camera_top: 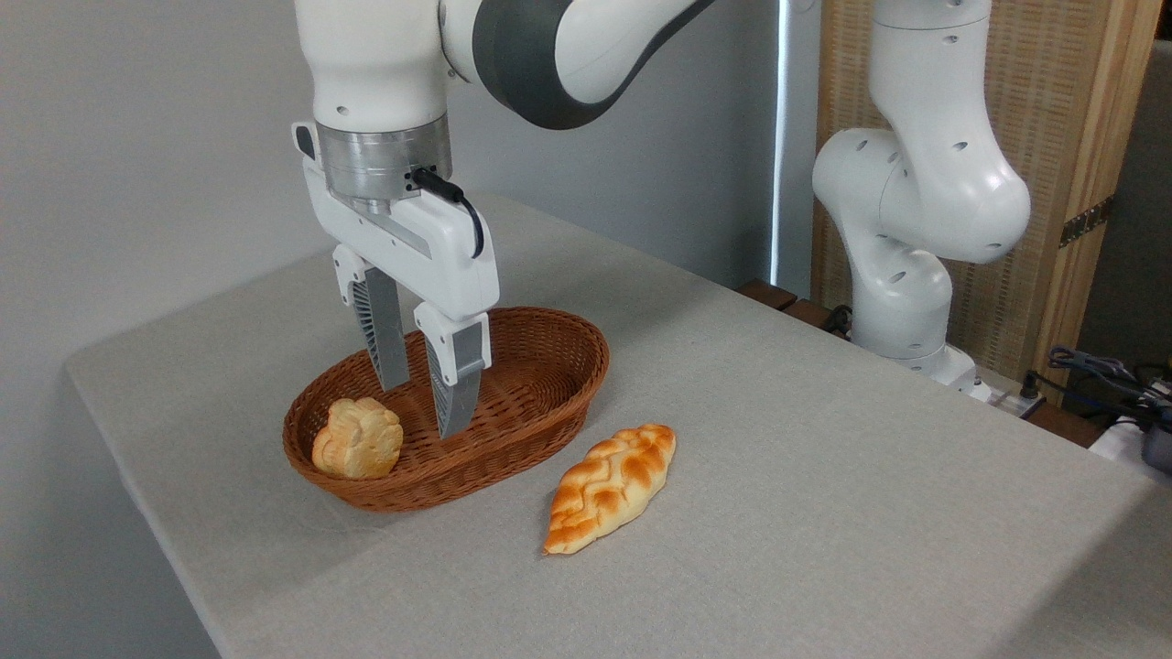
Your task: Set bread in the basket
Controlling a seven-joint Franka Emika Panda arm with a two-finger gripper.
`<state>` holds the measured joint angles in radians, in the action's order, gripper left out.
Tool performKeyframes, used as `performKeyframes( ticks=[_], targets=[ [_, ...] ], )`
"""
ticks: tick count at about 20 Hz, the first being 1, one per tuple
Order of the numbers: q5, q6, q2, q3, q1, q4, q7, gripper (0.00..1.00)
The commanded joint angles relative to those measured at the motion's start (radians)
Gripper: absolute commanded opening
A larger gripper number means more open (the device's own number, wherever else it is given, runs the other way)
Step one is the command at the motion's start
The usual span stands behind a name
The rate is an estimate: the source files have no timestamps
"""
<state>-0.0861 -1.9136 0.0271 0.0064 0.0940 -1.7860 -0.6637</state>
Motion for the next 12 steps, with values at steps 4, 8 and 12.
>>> performKeyframes(
  ticks=[4,8,12],
  targets=[
    [-0.124,0.067,0.005,0.058,0.004,0.079,-0.086,1.00],
    [-0.107,0.071,0.005,0.061,0.003,0.074,-0.085,1.00],
    [-0.078,0.071,0.001,0.093,0.003,0.025,-0.060,1.00]
  ],
)
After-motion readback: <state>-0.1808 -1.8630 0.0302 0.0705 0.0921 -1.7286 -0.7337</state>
